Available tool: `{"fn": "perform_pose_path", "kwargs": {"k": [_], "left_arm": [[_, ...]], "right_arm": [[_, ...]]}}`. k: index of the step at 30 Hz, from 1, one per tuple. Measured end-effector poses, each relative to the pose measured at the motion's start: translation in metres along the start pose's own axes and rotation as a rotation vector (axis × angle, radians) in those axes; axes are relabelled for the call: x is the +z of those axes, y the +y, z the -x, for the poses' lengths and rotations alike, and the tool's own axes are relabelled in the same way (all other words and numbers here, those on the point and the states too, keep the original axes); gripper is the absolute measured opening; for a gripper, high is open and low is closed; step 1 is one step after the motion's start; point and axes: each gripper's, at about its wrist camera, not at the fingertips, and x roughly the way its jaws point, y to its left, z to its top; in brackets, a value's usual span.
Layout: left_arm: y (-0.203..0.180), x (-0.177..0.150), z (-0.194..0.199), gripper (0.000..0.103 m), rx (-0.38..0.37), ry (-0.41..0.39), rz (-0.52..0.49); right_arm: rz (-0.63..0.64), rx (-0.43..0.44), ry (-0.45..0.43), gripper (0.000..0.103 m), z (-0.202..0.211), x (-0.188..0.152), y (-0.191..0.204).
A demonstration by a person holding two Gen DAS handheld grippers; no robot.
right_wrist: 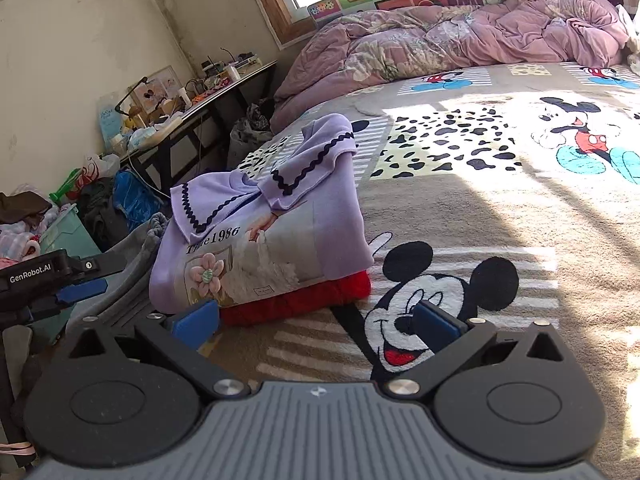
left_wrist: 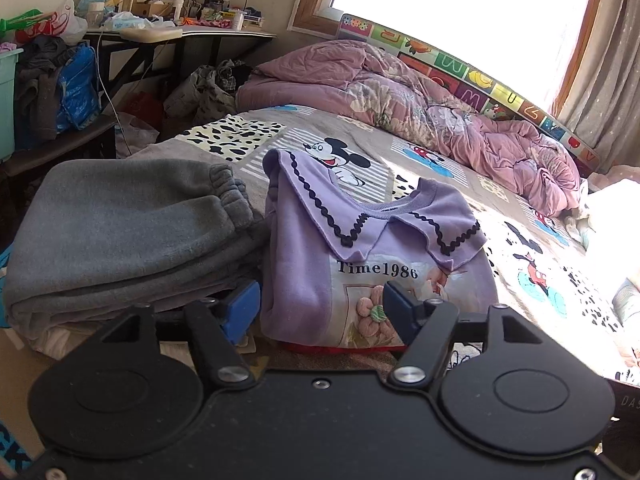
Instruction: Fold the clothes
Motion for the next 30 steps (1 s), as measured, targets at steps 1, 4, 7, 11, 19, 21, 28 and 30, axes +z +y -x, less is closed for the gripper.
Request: {"fn": "perform_pose_path", "kwargs": {"k": [1,4,7,11,19,21,28,30], "left_arm": [[0.0,-0.001,-0.004,0.065,0.008,-0.006,0.0],[0.008,0.001,-0.014,0.065,0.003,-0.003,0.033],[0.012,-0.002,-0.026,0.065,0.009,0.01,0.035],[0.015,-0.005,-0.037,0.065,0.0,0.019,0.042],[0.014,-0.012,-0.051,0.039,-0.041,0.039,0.011],[0.011,-0.011,-0.049,0.033,-0.05,0.034,-0.015],[0.004,-0.007,-0.029,0.015,-0.168,-0.006,-0.068],[-0.008,-0.002,-0.019,0.01,-0.216,-0.03,-0.088]], "right_arm": [[0.004,0.004,-0.007,0.099,-0.004,0.002,-0.002],[0.011,0.015,-0.021,0.083,-0.019,0.01,-0.007],[0.018,0.012,-0.024,0.07,-0.033,0.016,-0.011],[0.016,0.012,-0.036,0.065,-0.05,0.021,-0.016],[0.043,0.049,0.019,0.064,-0.081,0.021,-0.014],[0.023,0.057,0.03,0.064,-0.085,0.019,-0.017],[0.032,0.098,-0.038,0.034,-0.062,0.014,-0.024],[0.03,0.119,-0.067,0.031,-0.049,0.019,-0.026]]}}
